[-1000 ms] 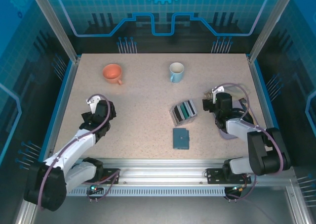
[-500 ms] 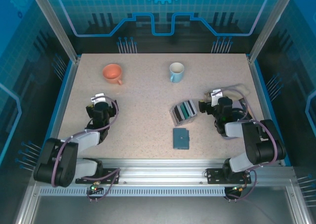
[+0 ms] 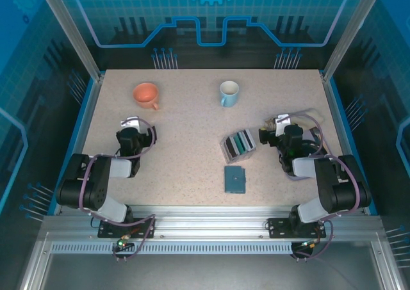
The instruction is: Put the credit cards into the card holder
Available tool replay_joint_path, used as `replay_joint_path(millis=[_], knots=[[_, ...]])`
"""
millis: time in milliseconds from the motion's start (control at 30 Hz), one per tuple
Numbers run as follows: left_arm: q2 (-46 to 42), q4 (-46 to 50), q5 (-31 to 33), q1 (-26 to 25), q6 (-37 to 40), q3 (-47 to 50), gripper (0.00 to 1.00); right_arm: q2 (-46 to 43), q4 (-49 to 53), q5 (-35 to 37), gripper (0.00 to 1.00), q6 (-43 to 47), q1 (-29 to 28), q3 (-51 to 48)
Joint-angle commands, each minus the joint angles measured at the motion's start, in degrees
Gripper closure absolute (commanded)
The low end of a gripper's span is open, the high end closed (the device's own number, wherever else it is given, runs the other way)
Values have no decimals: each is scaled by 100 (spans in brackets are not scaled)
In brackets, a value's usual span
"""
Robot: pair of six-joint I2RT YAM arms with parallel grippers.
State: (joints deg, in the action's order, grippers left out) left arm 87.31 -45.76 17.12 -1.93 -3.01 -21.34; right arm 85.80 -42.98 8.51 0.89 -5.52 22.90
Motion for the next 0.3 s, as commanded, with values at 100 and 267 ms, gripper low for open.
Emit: replay_joint_path(millis=[100,267], knots=[[-55,-170,-175,9,-4,-108,1,49,-168,-40,0,-72,82,122],[-50,-170,-192,2,-2,-114,1,47,-175,-74,0,-88,98,110]])
